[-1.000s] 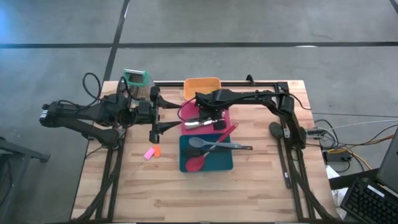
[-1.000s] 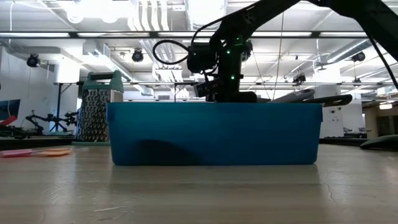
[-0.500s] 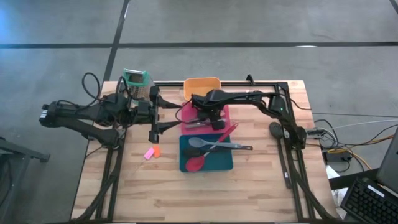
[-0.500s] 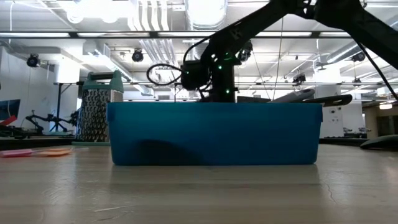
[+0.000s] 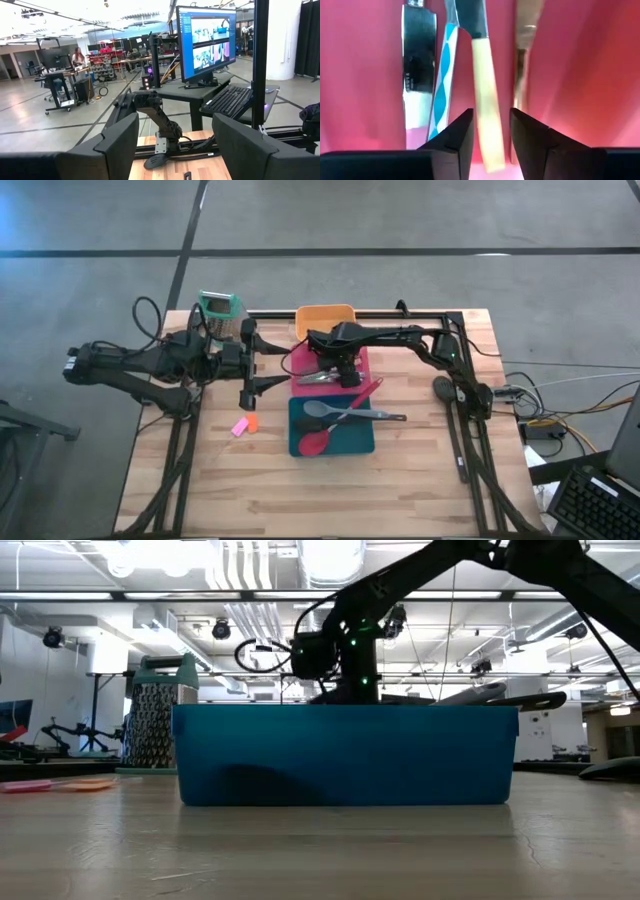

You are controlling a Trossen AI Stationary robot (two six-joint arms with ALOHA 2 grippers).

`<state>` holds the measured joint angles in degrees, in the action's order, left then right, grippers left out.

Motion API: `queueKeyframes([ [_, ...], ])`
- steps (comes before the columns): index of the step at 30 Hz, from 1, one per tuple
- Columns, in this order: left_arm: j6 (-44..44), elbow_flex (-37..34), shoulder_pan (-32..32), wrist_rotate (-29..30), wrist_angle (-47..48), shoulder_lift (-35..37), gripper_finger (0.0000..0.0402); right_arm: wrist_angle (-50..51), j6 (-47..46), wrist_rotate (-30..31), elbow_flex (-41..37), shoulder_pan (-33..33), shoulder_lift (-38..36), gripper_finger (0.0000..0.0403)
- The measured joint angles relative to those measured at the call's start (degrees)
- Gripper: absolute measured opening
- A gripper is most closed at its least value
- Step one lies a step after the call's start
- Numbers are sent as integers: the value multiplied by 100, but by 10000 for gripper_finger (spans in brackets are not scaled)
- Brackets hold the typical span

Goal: Pick & Place Kitchen Items
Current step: Put the yellow knife into the red bin, then put the pink spatula into the yellow bin

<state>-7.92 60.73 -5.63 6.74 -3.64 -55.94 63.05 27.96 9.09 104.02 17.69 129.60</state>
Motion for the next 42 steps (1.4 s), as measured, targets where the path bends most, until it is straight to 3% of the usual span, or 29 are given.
queueKeyframes([
  [13,44,0,0,74,1074,7,257,948,-762,-97,676,-41,-314,153],
  [19,576,0,-19,111,2255,-32,257,919,-1034,-666,739,-140,-766,137],
  [22,1021,-2,-115,545,2999,-170,257,894,-1129,-759,735,-198,-1029,124],
  [27,1996,-39,-568,1967,4154,-599,257,856,-1335,-766,700,-286,-1539,100],
  [30,2685,-126,-948,2395,4673,-863,257,806,-1501,-766,562,-320,-1942,83],
  [38,5403,-495,-1610,2537,5816,-1673,257,563,-1956,-759,-63,-360,-3042,46],
  [42,6412,-647,-1639,2144,6224,-2064,257,301,-2006,-756,-468,-361,-3516,36],
])
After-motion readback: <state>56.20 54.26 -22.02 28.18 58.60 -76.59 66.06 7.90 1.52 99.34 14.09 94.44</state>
